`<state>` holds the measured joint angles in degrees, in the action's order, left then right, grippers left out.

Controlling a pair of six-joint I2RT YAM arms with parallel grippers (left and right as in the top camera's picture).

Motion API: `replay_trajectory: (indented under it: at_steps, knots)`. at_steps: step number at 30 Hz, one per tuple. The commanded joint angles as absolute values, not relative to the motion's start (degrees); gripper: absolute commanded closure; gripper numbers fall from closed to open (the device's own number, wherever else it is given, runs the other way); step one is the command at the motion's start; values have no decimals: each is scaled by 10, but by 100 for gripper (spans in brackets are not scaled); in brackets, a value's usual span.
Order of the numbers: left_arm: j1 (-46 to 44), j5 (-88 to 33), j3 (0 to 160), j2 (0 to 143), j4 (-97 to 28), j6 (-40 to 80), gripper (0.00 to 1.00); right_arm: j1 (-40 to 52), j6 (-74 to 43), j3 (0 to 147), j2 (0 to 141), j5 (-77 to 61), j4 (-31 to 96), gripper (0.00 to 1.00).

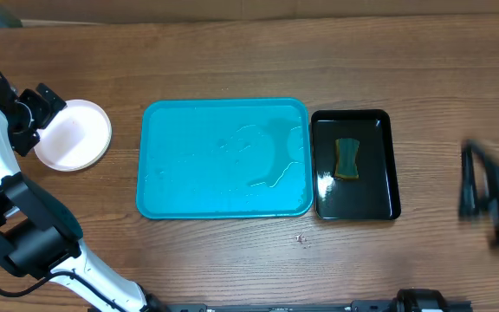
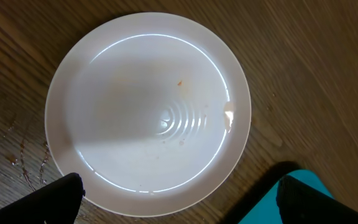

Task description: Clean dirty plates on tray and stack at the side

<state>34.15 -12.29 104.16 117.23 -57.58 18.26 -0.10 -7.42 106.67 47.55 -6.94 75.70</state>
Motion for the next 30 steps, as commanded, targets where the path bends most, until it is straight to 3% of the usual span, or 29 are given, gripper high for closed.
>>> replay_trajectory:
  at_steps: [1,9,17,24,30]
  knots:
    - [344,-131,1037,1170,-576,180,0,25,-68,1068,387,-40,780,0]
    - [344,-131,1037,1170,-576,180,0,32,-67,1042,208,-24,832,0]
    - [344,-131,1037,1170,-576,180,0,32,-68,843,65,-22,754,0]
    - [344,-131,1037,1170,-576,180,0,30,-68,594,11,-20,473,0]
    - [344,-131,1037,1170,-576,180,0,29,-68,357,10,-22,103,0]
